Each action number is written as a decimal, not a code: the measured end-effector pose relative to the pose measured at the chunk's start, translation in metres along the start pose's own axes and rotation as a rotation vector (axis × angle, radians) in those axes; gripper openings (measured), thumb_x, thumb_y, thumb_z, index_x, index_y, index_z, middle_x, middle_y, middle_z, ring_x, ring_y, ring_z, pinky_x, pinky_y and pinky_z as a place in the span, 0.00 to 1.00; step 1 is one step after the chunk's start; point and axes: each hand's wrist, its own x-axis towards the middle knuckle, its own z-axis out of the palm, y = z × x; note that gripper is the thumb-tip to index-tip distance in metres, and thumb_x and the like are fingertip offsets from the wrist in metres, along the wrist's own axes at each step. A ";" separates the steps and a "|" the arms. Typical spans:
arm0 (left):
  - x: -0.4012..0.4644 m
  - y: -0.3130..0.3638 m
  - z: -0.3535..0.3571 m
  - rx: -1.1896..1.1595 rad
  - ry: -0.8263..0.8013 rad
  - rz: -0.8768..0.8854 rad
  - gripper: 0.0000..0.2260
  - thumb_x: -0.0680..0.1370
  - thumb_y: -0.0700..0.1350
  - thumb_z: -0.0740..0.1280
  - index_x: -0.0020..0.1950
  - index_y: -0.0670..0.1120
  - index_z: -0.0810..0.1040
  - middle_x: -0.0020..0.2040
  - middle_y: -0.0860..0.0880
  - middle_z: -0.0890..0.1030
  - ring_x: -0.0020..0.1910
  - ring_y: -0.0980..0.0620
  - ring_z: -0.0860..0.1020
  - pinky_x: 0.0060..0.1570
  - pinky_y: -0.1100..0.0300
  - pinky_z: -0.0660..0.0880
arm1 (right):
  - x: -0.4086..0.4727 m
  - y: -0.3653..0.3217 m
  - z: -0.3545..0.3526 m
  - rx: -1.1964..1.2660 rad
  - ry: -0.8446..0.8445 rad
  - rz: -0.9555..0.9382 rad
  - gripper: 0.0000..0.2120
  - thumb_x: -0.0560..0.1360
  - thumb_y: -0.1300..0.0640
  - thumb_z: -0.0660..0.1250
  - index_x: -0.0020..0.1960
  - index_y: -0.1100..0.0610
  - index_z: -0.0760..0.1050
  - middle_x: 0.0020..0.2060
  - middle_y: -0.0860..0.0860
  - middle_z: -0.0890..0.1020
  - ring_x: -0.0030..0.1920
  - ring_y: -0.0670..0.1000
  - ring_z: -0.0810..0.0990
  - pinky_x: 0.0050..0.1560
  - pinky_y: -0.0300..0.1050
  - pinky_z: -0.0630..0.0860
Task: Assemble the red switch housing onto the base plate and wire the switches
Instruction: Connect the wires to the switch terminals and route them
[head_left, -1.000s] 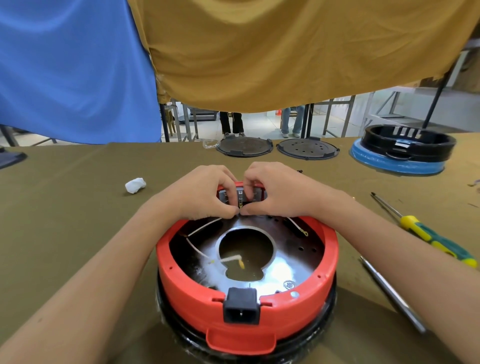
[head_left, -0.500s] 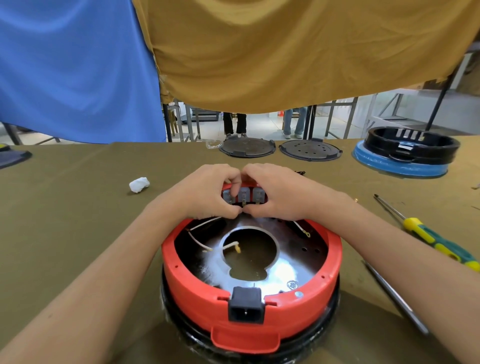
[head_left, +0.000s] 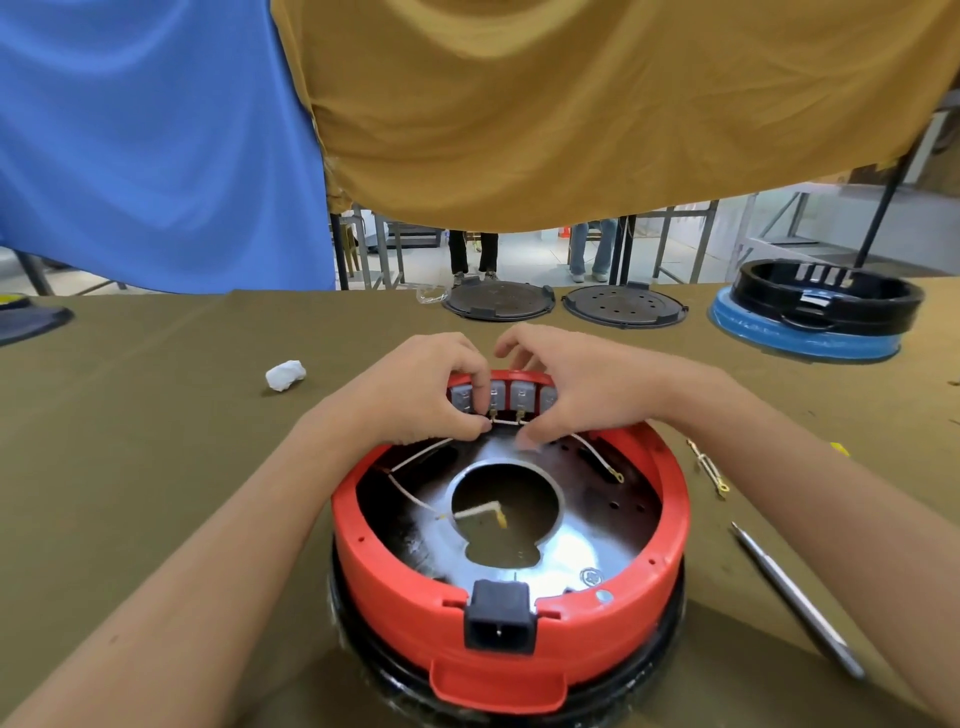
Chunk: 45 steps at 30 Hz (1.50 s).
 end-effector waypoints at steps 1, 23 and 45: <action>0.000 0.000 0.000 0.006 -0.005 -0.002 0.06 0.70 0.46 0.77 0.38 0.53 0.81 0.55 0.55 0.77 0.52 0.56 0.75 0.54 0.60 0.70 | 0.000 0.002 -0.003 -0.024 -0.011 0.024 0.37 0.67 0.49 0.79 0.70 0.49 0.64 0.59 0.46 0.75 0.57 0.47 0.76 0.58 0.44 0.74; 0.001 0.000 0.002 0.032 -0.017 -0.042 0.03 0.72 0.47 0.75 0.38 0.53 0.83 0.53 0.57 0.77 0.53 0.58 0.75 0.55 0.60 0.70 | -0.008 0.012 -0.028 -0.021 -0.213 0.195 0.41 0.67 0.47 0.79 0.74 0.47 0.62 0.61 0.45 0.75 0.56 0.47 0.79 0.45 0.33 0.74; 0.000 -0.001 0.002 0.015 -0.015 -0.035 0.04 0.71 0.46 0.75 0.38 0.54 0.83 0.53 0.57 0.77 0.51 0.62 0.74 0.51 0.64 0.69 | 0.000 0.003 -0.005 -0.206 -0.041 0.126 0.17 0.71 0.42 0.73 0.54 0.49 0.72 0.44 0.45 0.76 0.43 0.46 0.76 0.42 0.46 0.74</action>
